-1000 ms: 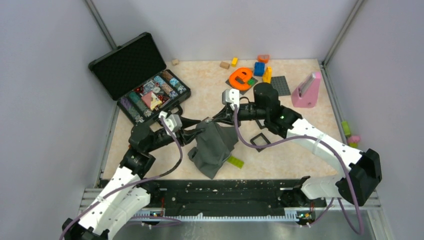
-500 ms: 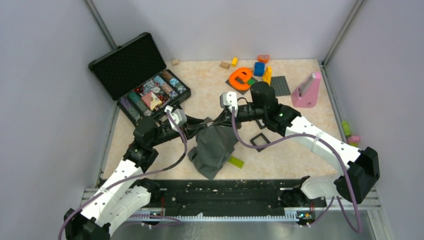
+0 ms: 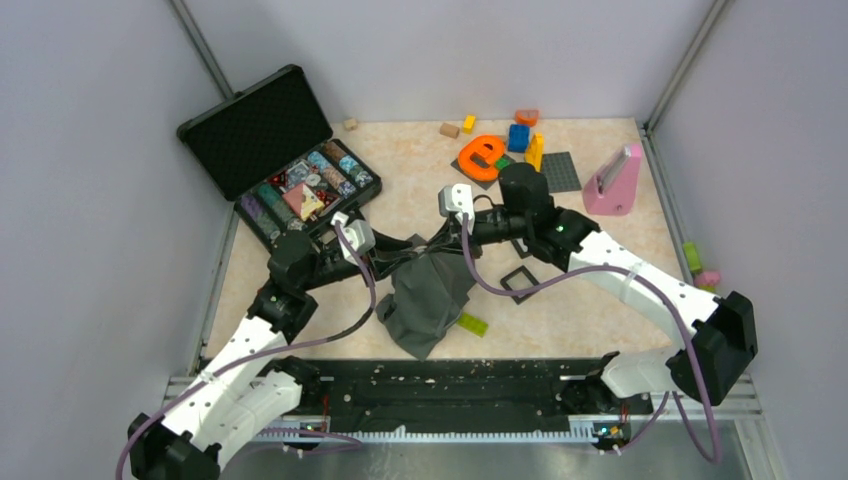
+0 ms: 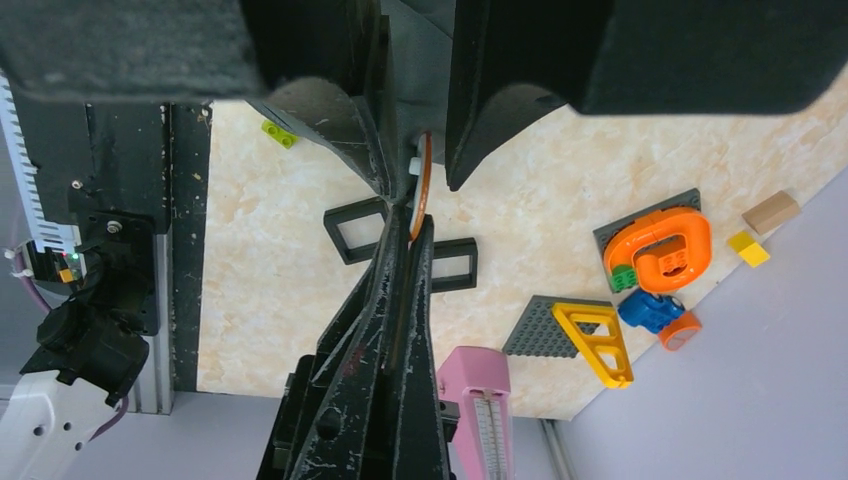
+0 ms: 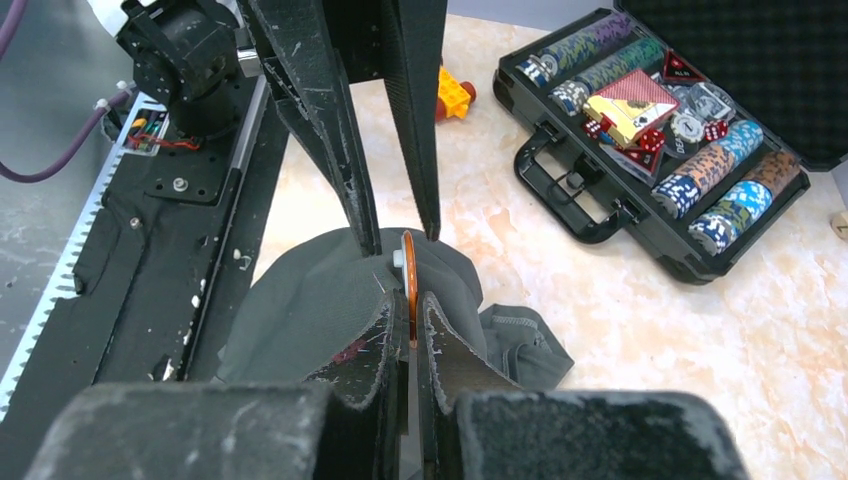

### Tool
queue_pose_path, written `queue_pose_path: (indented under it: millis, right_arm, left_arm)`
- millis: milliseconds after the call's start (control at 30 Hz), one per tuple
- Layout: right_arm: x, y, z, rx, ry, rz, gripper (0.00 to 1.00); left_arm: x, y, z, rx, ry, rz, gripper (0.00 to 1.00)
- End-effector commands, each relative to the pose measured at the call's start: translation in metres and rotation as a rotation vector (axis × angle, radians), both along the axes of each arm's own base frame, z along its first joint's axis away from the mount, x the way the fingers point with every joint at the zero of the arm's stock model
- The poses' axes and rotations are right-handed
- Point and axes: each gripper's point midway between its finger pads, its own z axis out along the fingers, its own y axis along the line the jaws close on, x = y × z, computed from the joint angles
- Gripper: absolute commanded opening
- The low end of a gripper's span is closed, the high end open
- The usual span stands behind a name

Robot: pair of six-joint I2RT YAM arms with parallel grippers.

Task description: Remove the brooch from the garment

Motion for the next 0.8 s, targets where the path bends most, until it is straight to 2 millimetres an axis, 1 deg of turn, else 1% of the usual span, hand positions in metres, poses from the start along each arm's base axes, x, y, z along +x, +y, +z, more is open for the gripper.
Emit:
queue_pose_path:
  millis: [0, 233, 400, 600, 700, 767]
  right_arm:
    - [-0.001, 0.006, 0.031, 0.066, -0.066, 0.047, 0.00]
    - [-0.004, 0.009, 0.032, 0.064, -0.062, 0.061, 0.00]
    - [-0.006, 0.011, 0.030, 0.059, -0.056, 0.069, 0.00]
    - [-0.008, 0.013, 0.032, 0.066, -0.060, 0.083, 0.00]
    - [-0.008, 0.012, 0.034, 0.068, -0.061, 0.084, 0.00]
    - [-0.009, 0.012, 0.033, 0.067, -0.061, 0.083, 0.00]
  left_arm:
    - [-0.009, -0.006, 0.025, -0.030, -0.068, -0.068, 0.27]
    - [-0.008, -0.008, 0.024, -0.025, -0.065, -0.072, 0.27]
    - [-0.007, -0.008, 0.024, -0.023, -0.063, -0.068, 0.17]
    - [-0.004, -0.009, 0.018, -0.007, -0.047, -0.066, 0.17]
    - [-0.003, -0.009, 0.016, 0.003, -0.042, -0.063, 0.08]
    - [-0.002, -0.009, 0.014, 0.011, -0.034, -0.062, 0.00]
